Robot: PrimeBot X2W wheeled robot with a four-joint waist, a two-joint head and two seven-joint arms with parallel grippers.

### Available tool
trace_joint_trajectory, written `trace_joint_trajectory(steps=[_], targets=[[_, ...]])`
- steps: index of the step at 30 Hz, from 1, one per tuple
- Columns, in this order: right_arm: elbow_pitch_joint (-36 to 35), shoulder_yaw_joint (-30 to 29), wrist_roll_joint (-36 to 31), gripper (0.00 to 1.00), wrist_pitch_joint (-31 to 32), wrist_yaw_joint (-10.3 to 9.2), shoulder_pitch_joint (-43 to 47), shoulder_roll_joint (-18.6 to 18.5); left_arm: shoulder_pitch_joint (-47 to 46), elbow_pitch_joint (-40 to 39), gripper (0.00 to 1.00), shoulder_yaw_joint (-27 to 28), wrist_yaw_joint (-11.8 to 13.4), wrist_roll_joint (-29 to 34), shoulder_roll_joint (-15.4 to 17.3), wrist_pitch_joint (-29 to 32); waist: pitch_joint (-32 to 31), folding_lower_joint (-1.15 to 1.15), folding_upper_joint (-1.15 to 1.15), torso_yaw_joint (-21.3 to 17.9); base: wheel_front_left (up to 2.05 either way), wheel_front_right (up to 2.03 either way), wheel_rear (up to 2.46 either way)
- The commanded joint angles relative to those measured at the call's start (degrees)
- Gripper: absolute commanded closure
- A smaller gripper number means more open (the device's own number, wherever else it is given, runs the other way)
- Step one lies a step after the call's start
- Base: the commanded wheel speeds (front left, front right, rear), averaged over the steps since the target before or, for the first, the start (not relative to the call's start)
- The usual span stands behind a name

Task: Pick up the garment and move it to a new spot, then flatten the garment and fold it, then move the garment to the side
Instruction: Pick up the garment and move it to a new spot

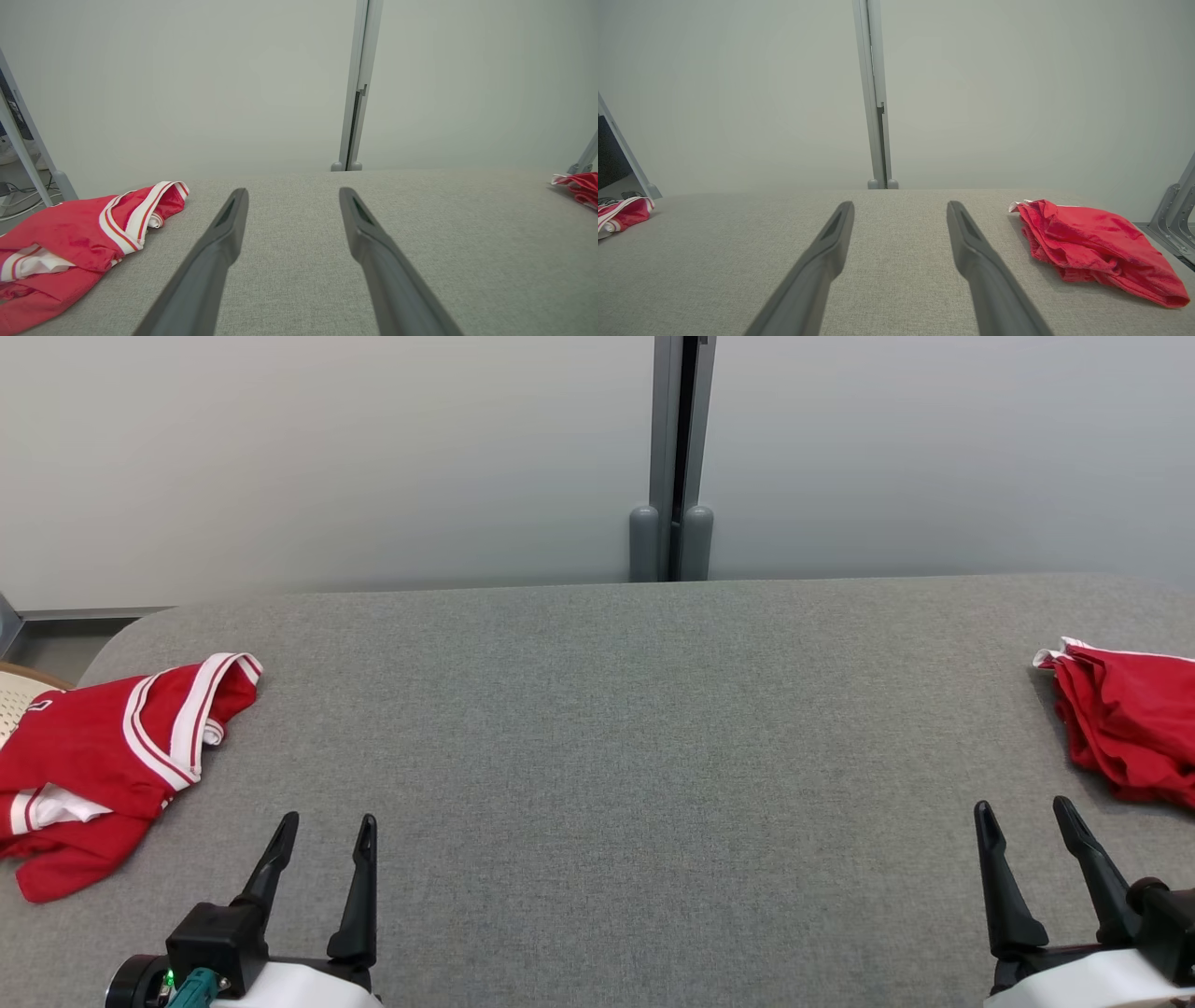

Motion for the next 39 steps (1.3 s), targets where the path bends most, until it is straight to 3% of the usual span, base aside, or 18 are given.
trace_joint_trajectory(steps=[1, 12, 21, 32, 39], targets=[[-0.3, -0.1, -0.3, 0.00, 0.0, -0.11, 0.4, 0.1, 0.5, -0.2, 0.00, 0.0, 0.2, -0.1, 0.4, 0.0, 0.0, 0.00, 0.00, 0.0, 0.00, 0.00, 0.00], [-0.1, -0.6, 0.6, 0.00, 0.1, -0.11, -0.3, -0.4, -1.8, -0.1, 0.00, -0.7, 0.1, -0.4, -0.1, 0.3, 0.0, 0.00, 0.00, 2.1, 0.00, 0.00, 0.00], [-2.8, -0.6, 0.1, 0.00, 1.1, -0.09, 0.7, -0.5, -5.7, 1.7, 0.00, -1.7, -0.9, -0.6, -1.0, -0.8, 0.3, 0.00, 0.00, 12.5, 0.00, 0.00, 0.00], [-4.7, 2.1, -0.2, 0.00, 1.6, -0.08, -0.2, -0.1, -6.8, 4.1, 0.00, 0.3, -0.7, -1.3, 0.3, -2.4, 0.2, 0.00, 0.00, 24.0, 0.00, 0.00, 0.00], [-4.2, 2.7, 0.0, 0.00, 1.7, -0.08, -0.8, -0.2, -7.2, 4.3, 0.00, 0.2, -0.3, -1.4, 0.7, -2.4, 0.5, 0.00, 0.00, 25.4, 0.00, 0.00, 0.00]])
